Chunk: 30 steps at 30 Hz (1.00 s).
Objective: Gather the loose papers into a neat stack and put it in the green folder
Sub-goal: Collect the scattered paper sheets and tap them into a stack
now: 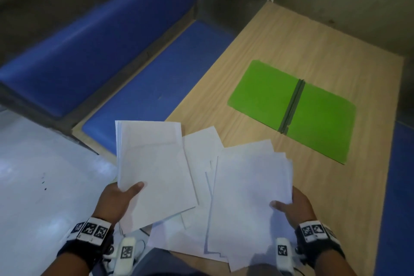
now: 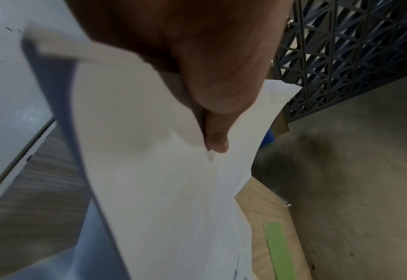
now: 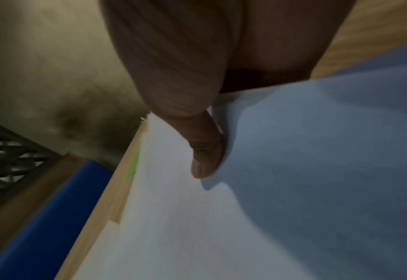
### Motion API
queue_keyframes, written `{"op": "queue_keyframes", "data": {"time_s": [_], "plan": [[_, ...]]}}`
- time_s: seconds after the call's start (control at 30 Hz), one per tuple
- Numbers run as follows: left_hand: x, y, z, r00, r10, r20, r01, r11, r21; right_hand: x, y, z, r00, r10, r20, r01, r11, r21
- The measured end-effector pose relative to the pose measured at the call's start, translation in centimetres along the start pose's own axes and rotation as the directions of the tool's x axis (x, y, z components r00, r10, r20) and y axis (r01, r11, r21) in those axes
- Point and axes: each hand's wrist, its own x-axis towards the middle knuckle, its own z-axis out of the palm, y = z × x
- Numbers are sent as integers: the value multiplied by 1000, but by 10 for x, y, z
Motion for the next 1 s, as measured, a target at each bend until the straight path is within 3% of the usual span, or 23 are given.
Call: {"op": "queue_keyframes", "data": {"time_s": [0.1,0.27,0.33,0.43,0.57,0.67,0.73,0.87,1.0], "plan": [[-1,2,-8,1000,-20,-21,18,997,-78,-9,-28,-26,998,-61,17,61,998,2],[3,-5,-36,991,-39,-124,19,988,-154,-19,-84,-55,989,-146,33,135,962,236],[5,-12,-46,988,-40,-148,22,992,-125,-22,-111,-46,980,-200,-21,199,953,230],[2,-17,-50,987,-42,-154,28,995,-93,1,-121,-17,969,-240,53,221,947,234],[-3,-27,-43,987,-76,-143,59,991,-121,33,-108,58,973,-150,176,170,980,-106],[-5,-31,-39,987,-93,-130,81,992,-100,36,-97,113,989,-82,120,131,859,-495],[-7,-32,-39,988,-85,-128,75,994,-83,27,-95,130,998,-55,40,68,776,-627],[-6,-34,-40,989,-88,-120,77,993,-88,19,-96,138,999,2,42,16,909,-417],[-3,-36,-41,989,-101,-105,90,990,-110,19,-88,119,994,-106,41,114,944,-309]]}}
